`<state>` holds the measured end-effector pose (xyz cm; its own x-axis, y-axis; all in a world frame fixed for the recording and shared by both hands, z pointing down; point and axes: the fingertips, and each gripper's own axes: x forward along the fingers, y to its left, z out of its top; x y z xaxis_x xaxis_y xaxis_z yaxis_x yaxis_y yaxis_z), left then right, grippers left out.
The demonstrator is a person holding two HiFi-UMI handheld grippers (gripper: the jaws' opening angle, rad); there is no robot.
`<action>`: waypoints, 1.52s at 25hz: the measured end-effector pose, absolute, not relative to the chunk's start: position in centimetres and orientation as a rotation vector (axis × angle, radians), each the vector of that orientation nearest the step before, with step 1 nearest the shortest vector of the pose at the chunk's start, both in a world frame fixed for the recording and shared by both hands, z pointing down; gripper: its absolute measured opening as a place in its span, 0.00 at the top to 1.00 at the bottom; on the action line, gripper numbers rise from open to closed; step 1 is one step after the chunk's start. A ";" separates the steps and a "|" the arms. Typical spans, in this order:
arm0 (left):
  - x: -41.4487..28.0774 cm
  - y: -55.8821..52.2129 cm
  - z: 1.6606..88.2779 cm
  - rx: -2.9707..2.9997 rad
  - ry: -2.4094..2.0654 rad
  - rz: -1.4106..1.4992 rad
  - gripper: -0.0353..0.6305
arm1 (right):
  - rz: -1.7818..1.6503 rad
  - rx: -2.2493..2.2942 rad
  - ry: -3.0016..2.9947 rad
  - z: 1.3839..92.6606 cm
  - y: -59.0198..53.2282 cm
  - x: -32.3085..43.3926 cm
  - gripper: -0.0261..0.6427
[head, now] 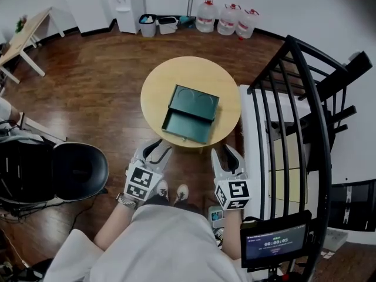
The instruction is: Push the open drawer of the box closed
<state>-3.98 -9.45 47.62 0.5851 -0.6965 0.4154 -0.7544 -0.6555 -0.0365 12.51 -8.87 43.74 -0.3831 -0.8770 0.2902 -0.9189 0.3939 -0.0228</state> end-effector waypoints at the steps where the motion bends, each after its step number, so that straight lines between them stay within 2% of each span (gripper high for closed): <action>1: -4.4 -9.6 48.2 2.674 -1.206 0.635 0.69 | 0.264 1.571 -2.398 44.5 -8.9 12.3 0.73; 7: -7.5 -11.5 52.7 2.658 -1.109 0.746 0.63 | 0.263 1.523 -2.251 49.4 -9.0 11.0 0.63; 18: -8.9 -15.6 63.8 2.466 -1.027 1.034 0.60 | 0.541 1.370 -2.038 62.8 -11.6 12.9 0.62; 20: -8.6 -16.1 65.8 2.419 -0.989 1.074 0.60 | 0.606 1.311 -1.984 65.2 -11.9 13.8 0.63; 21: -8.2 -16.3 66.7 2.390 -0.960 1.097 0.60 | 0.644 1.289 -1.966 66.1 -12.0 14.4 0.69; 22: -7.8 -16.3 67.6 2.360 -0.927 1.120 0.61 | 0.679 1.275 -1.960 66.8 -12.3 14.9 0.71; 29: -9.1 -16.2 72.1 2.270 -0.881 1.166 0.61 | 0.757 1.155 -1.933 71.2 -11.8 13.7 0.71; 33: -8.5 -16.7 72.5 2.247 -0.890 1.139 0.67 | 0.753 1.121 -1.923 71.8 -12.3 13.5 0.81; 38: -7.7 -17.6 72.0 2.250 -0.897 1.105 0.74 | 0.751 1.080 -1.918 72.0 -12.6 13.1 0.81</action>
